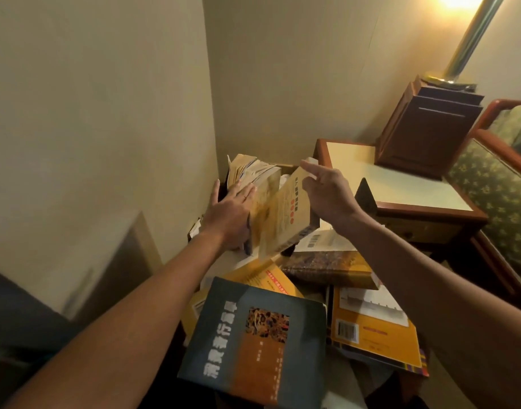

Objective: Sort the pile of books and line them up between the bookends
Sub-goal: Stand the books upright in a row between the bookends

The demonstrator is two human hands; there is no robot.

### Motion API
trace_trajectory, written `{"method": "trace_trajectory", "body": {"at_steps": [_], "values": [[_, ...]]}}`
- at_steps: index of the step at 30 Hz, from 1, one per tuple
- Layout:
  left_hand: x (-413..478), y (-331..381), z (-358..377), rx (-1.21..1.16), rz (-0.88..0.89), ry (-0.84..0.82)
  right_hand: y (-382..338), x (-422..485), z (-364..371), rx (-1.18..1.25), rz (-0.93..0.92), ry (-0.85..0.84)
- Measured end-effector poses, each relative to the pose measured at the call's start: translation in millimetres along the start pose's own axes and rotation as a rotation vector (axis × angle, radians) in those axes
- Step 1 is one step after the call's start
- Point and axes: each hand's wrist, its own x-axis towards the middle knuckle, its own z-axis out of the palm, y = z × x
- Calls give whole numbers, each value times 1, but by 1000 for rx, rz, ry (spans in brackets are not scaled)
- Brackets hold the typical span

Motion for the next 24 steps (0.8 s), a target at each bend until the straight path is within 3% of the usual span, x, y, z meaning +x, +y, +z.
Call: {"method": "trace_trajectory", "body": {"at_steps": [4,12,24], "values": [[1,-9,11,-102,-3,99,3,36,26,-69,-10,-42],[0,-12,23,-76,-8,206,9,79,75,-274,20,-176],[-7,-7,29,-74,-16,273,15,102,99,-205,-36,-219]]}}
